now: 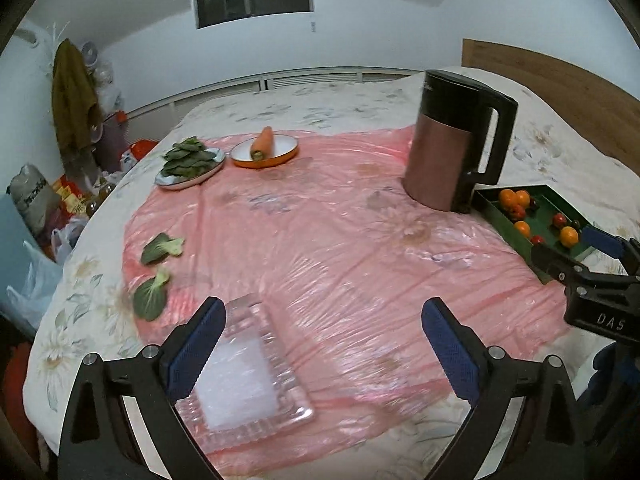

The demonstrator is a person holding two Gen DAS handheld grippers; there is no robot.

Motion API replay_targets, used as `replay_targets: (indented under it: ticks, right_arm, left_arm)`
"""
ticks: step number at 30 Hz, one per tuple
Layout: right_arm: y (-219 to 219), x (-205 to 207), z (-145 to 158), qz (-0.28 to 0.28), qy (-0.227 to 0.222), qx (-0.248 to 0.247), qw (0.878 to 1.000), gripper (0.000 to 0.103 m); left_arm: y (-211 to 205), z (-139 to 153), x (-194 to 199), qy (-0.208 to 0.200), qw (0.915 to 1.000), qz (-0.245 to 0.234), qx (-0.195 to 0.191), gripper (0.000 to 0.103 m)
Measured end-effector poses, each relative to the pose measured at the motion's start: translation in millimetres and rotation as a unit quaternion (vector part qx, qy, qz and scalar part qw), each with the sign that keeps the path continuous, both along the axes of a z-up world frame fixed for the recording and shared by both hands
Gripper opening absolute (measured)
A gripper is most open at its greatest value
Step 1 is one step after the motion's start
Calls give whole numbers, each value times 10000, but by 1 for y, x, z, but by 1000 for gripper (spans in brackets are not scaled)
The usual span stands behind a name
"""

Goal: Organize fruits

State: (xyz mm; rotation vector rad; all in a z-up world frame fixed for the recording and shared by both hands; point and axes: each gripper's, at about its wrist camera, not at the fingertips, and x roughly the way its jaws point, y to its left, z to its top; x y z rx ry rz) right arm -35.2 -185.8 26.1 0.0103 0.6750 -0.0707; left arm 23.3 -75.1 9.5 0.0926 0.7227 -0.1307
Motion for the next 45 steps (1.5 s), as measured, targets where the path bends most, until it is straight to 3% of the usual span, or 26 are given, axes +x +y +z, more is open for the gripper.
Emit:
replay_targets:
  ticks: [15,45]
  right_arm:
    - [23,-17,10,99,-58,-281,9995,103]
    - [8,-28,7,-107,-123,-310,9994,103]
  left_arm:
    - [43,5,-20,-34,9990,304,-330,96]
    - [42,2,-24,-109,9986,402,-339,101]
